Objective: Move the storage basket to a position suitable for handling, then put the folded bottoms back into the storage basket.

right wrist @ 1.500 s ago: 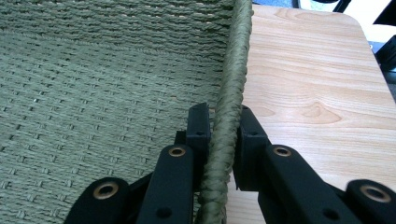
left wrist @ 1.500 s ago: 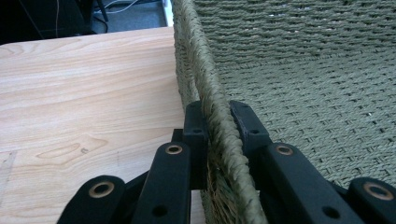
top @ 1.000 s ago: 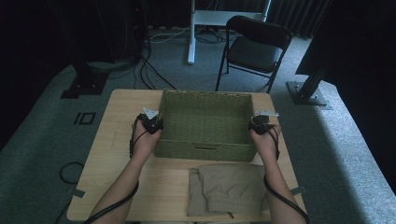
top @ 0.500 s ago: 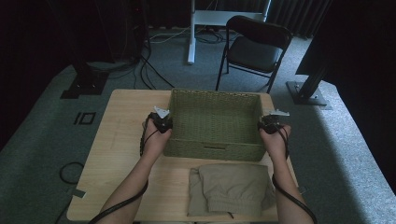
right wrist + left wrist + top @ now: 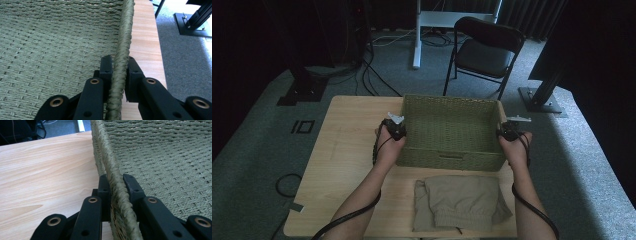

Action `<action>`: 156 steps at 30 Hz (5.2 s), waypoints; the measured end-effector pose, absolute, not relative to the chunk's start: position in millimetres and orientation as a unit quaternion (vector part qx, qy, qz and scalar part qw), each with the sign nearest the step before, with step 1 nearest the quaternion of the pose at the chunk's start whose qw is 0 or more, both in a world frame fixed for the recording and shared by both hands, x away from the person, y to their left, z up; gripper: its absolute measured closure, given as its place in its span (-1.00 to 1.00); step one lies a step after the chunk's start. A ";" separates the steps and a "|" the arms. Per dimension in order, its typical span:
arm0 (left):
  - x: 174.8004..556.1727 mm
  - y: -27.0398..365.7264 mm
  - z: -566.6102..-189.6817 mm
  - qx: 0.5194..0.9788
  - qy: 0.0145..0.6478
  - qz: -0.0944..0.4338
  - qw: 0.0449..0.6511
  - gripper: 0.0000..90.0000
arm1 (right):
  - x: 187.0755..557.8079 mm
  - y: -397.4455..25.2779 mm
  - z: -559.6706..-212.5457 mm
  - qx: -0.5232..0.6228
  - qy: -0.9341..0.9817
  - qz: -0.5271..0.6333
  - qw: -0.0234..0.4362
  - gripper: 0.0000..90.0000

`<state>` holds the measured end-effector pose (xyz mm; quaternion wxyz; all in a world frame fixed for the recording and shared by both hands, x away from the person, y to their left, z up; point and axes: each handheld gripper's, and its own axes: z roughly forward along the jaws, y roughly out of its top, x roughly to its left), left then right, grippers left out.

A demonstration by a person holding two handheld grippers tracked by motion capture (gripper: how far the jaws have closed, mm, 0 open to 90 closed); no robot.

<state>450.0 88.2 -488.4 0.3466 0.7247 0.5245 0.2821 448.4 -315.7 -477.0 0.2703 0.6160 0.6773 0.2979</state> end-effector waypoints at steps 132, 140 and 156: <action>294.0 50.5 -544.2 0.827 0.406 0.053 0.385 -0.54 | 266.5 -299.2 -553.7 0.504 0.748 0.379 0.207 -0.72; 286.3 44.7 -552.3 0.829 0.380 0.100 0.399 -0.61 | 268.0 -298.1 -555.8 0.513 0.751 0.369 0.191 -0.63; 286.7 28.5 -551.5 0.843 0.349 0.124 0.391 0.07 | 263.9 -291.3 -547.9 0.509 0.764 0.360 0.167 0.40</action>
